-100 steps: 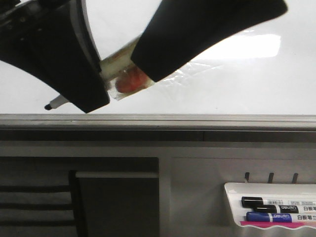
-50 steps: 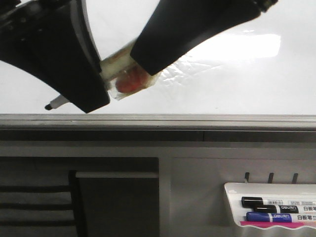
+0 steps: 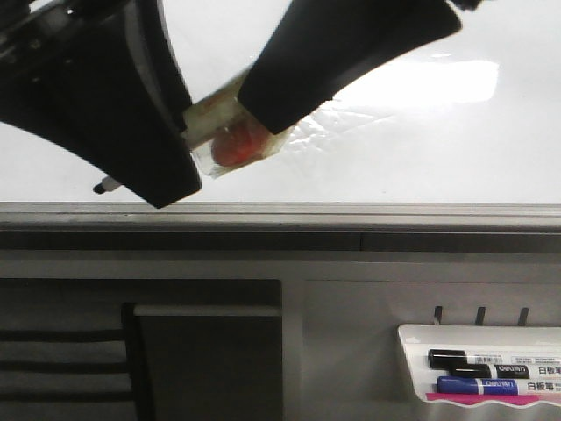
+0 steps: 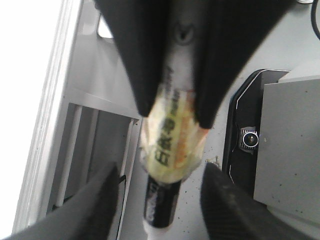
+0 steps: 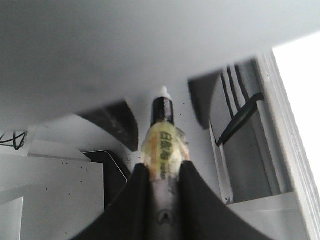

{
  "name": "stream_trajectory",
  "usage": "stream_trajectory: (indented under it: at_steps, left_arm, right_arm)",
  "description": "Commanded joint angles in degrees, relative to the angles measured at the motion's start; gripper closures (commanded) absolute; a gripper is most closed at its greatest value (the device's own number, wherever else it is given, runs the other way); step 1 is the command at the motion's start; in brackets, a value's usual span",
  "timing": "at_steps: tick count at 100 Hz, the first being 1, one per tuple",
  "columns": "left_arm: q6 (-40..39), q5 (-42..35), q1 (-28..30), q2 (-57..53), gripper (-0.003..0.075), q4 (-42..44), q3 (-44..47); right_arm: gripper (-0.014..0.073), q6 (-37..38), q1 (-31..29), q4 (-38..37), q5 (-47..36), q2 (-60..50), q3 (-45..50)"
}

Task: Write number 7 on whiteboard

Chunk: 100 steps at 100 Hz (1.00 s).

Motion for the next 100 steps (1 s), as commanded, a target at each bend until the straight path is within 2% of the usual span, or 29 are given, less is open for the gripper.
stream_trajectory:
  at_steps: [1, 12, 28, 49, 64, 82, 100]
  left_arm:
    - [-3.7, -2.8, 1.3, -3.4, 0.0302, 0.4, -1.8]
    - [-6.4, -2.8, 4.5, -7.3, 0.0302, 0.4, -1.8]
    - [-9.7, -4.2, 11.4, -14.0, 0.0302, -0.2, -0.6]
    - [-12.9, -11.0, 19.0, -22.7, 0.0302, -3.6, 7.8]
    - [-12.9, -14.4, 21.3, -27.0, 0.0302, -5.0, 14.5]
    - [-12.9, -17.0, 21.3, -28.2, 0.0302, -5.0, 16.8]
    - [-12.9, -17.9, 21.3, -28.2, 0.0302, -5.1, 16.9]
  right_arm:
    - [0.0639, 0.7, -0.7, 1.3, -1.5, -2.6, -1.9]
    - [0.0639, 5.7, -2.9, -2.3, -3.0, -5.5, -1.9]
    - [0.0639, 18.2, -9.3, -8.1, -3.1, -10.8, -1.9]
    - [0.0639, 29.9, -18.7, -11.1, -2.1, -17.9, -1.9]
    - [0.0639, 37.2, -20.1, -17.9, -0.7, -20.1, 1.1]
    - [0.0639, 38.6, -20.1, -18.6, -6.3, -20.1, 4.8]
    - [0.0639, 38.6, -20.1, -13.5, -9.7, -19.8, 4.8]
